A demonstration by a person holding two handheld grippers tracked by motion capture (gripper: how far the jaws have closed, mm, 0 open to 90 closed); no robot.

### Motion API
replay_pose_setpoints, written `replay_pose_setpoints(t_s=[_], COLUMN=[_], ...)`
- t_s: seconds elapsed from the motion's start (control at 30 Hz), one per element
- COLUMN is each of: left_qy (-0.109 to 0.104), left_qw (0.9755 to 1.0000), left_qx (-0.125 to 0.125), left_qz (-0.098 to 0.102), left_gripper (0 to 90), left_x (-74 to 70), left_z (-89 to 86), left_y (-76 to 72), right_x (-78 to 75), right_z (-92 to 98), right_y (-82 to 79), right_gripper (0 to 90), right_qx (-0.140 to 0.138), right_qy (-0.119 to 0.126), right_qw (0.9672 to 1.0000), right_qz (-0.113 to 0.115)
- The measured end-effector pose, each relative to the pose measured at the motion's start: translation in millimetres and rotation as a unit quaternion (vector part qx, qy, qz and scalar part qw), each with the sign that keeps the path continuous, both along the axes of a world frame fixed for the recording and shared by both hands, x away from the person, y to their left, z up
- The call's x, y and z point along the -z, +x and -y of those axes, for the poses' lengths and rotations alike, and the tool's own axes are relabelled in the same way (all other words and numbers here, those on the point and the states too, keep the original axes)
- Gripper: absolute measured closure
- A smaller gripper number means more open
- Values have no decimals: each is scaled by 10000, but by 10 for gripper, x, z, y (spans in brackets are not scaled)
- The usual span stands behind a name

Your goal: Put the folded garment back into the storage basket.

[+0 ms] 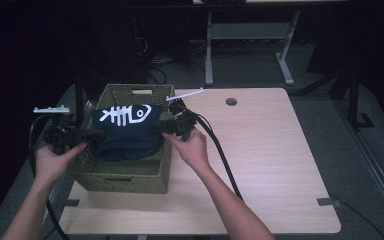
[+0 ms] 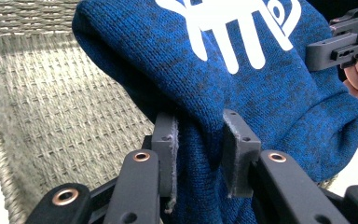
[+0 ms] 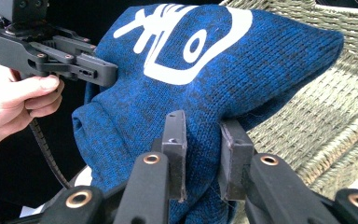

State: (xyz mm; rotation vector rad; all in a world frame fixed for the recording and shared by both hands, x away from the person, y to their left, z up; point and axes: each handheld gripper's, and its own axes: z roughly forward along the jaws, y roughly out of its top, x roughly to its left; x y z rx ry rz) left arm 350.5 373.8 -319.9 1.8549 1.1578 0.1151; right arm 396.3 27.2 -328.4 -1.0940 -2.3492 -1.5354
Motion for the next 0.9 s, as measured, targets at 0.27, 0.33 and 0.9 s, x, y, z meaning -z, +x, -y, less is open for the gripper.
replay_pose_setpoints(t_s=[0.27,0.33,0.9], left_qy=[54,76,478], left_qw=[9999,9998,9979], left_qx=[-134,-145,-354], left_qz=[-50,-75,-248], left_gripper=[680,681,675], left_x=[52,80,194], left_z=[-65,-78,-38], left_y=[19,32,140], right_x=[66,98,271], right_z=[-92,-123,-224], right_y=[30,44,123], right_gripper=[750,750,746], right_qx=[-1,14,125], right_qy=[-4,-27,-223], right_qw=[10000,10000,9996], right_qz=[-20,-49,-94])
